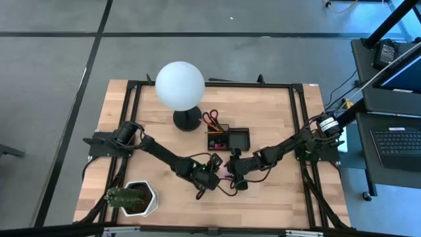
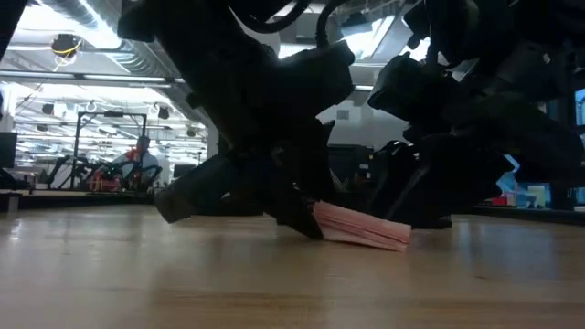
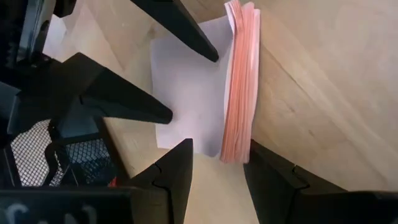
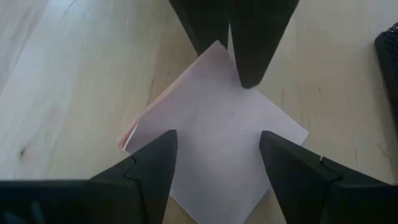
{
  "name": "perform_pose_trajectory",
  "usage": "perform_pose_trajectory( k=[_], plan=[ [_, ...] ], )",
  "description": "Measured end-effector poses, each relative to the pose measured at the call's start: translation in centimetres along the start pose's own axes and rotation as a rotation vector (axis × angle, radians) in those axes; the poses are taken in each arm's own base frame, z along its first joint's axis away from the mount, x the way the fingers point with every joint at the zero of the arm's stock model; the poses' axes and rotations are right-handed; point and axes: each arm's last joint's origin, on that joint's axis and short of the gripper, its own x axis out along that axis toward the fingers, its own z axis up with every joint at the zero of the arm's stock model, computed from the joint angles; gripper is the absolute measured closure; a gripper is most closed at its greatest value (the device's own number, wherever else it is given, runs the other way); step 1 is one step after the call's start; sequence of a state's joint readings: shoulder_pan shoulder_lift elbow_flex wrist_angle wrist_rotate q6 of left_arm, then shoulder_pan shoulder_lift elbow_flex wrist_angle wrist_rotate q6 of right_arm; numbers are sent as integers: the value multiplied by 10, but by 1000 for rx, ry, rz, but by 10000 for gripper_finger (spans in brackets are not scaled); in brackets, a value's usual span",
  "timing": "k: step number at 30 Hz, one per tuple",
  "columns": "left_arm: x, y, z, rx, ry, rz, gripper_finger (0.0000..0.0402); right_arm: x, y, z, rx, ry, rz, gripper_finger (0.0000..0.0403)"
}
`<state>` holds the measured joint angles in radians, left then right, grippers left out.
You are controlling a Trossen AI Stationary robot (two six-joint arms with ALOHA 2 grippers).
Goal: Pick and place office supplies into organizer
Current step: Put the pink sticky note into the black desk organizer
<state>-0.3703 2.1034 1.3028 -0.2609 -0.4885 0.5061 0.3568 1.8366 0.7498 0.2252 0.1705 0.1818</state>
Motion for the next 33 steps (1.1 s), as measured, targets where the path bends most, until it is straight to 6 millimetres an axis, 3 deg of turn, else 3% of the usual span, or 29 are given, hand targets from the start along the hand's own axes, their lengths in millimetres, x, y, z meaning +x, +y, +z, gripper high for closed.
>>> perform_pose_trajectory(
  k=[12, 33],
  plan=[
    [6, 1, -1, 44, -19, -12, 265, 3, -16, 5, 91, -22, -6, 167],
    [3, -4, 8, -107, -64, 47, 287, 3, -16, 9, 245, -62, 15, 167]
  ],
)
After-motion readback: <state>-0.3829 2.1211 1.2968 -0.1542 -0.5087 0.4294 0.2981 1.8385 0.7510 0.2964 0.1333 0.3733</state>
